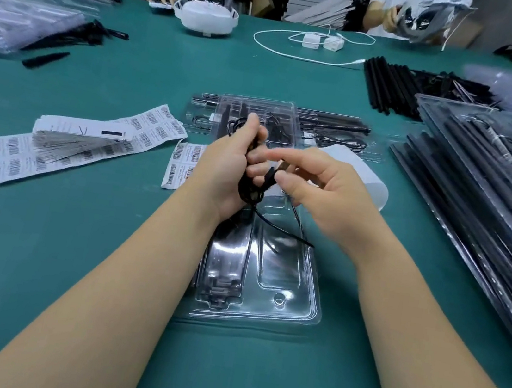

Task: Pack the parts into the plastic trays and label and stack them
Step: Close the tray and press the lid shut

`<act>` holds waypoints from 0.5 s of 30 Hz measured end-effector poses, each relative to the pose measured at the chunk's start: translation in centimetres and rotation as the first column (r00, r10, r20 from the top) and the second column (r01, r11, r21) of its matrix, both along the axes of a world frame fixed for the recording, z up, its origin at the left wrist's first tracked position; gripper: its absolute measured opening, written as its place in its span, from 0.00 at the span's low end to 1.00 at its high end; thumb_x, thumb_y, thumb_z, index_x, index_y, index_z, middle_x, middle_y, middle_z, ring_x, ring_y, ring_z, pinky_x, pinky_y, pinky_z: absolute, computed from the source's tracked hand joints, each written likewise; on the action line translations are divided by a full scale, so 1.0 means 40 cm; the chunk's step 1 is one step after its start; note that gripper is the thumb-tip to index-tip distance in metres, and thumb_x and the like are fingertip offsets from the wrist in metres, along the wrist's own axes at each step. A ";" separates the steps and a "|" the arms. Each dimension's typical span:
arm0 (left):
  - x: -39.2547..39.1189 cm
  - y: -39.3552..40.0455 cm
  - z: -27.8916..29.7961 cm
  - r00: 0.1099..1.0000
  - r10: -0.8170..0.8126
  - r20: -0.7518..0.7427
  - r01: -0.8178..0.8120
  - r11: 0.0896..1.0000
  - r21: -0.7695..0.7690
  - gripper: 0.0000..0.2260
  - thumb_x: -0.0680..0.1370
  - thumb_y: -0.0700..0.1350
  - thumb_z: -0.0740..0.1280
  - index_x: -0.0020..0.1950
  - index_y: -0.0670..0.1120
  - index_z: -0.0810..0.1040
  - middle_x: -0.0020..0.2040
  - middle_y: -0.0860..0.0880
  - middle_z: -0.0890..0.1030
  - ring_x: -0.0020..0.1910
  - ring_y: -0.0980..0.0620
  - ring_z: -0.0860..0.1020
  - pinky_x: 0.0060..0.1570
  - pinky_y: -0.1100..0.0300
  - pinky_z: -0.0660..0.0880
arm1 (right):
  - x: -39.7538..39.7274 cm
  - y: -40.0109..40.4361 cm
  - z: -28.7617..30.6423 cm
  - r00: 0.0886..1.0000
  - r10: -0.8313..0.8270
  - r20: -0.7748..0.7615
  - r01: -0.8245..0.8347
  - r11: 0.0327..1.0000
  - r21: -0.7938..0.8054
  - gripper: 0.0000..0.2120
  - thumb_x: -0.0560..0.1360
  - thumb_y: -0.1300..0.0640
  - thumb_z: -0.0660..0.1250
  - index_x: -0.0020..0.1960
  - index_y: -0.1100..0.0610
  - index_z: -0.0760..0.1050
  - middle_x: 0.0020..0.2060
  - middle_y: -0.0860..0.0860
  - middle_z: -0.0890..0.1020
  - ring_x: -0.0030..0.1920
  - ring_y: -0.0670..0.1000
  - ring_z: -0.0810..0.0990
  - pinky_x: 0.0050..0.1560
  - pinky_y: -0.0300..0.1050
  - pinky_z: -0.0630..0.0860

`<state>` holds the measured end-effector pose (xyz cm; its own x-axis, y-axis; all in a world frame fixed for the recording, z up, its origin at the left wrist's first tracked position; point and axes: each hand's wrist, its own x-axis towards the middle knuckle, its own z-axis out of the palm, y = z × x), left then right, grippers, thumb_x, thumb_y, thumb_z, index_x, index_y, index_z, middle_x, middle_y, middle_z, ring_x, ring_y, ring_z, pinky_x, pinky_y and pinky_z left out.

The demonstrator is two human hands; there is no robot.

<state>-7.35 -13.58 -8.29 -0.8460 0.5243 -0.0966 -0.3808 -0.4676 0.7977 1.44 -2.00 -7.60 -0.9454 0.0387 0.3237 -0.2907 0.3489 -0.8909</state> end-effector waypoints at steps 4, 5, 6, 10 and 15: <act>-0.018 -0.021 0.006 0.979 -0.040 0.198 -0.009 0.971 0.239 0.18 0.82 0.56 0.54 0.38 0.48 0.68 0.22 0.55 0.60 0.16 0.59 0.57 0.14 0.68 0.55 | 0.000 0.010 0.001 0.972 0.028 0.231 -0.034 0.999 0.022 0.13 0.71 0.59 0.73 0.50 0.46 0.75 0.32 0.44 0.79 0.32 0.42 0.75 0.36 0.36 0.73; -0.022 -0.028 0.005 0.963 -0.071 0.261 -0.018 0.946 0.324 0.19 0.82 0.57 0.53 0.37 0.48 0.69 0.22 0.54 0.60 0.16 0.59 0.57 0.14 0.69 0.54 | 0.001 0.015 0.002 0.952 0.021 0.306 -0.054 0.993 0.100 0.13 0.68 0.56 0.76 0.49 0.48 0.75 0.31 0.45 0.80 0.31 0.42 0.76 0.36 0.36 0.73; -0.025 -0.035 0.003 0.945 -0.105 0.309 -0.029 0.916 0.400 0.19 0.82 0.57 0.53 0.36 0.48 0.69 0.21 0.54 0.60 0.16 0.59 0.57 0.14 0.69 0.53 | 0.003 0.019 0.004 0.931 0.027 0.364 -0.100 0.978 0.183 0.13 0.66 0.54 0.77 0.46 0.50 0.76 0.30 0.45 0.81 0.31 0.42 0.76 0.36 0.34 0.73; -0.019 -0.050 0.002 0.898 -0.273 0.345 0.011 0.798 0.603 0.21 0.82 0.56 0.54 0.34 0.46 0.70 0.21 0.52 0.62 0.20 0.59 0.52 0.16 0.68 0.53 | 0.021 0.051 0.020 0.858 0.097 0.504 -0.288 0.904 0.316 0.05 0.67 0.53 0.75 0.37 0.53 0.81 0.26 0.46 0.80 0.27 0.42 0.73 0.33 0.34 0.69; 0.014 -0.048 0.034 0.983 -0.183 0.019 0.177 0.969 0.175 0.14 0.80 0.55 0.58 0.39 0.48 0.71 0.22 0.55 0.59 0.20 0.60 0.54 0.16 0.69 0.56 | 0.029 0.097 0.026 0.878 0.127 0.461 -0.171 0.984 0.055 0.04 0.68 0.52 0.70 0.40 0.50 0.84 0.25 0.48 0.77 0.23 0.43 0.65 0.24 0.32 0.61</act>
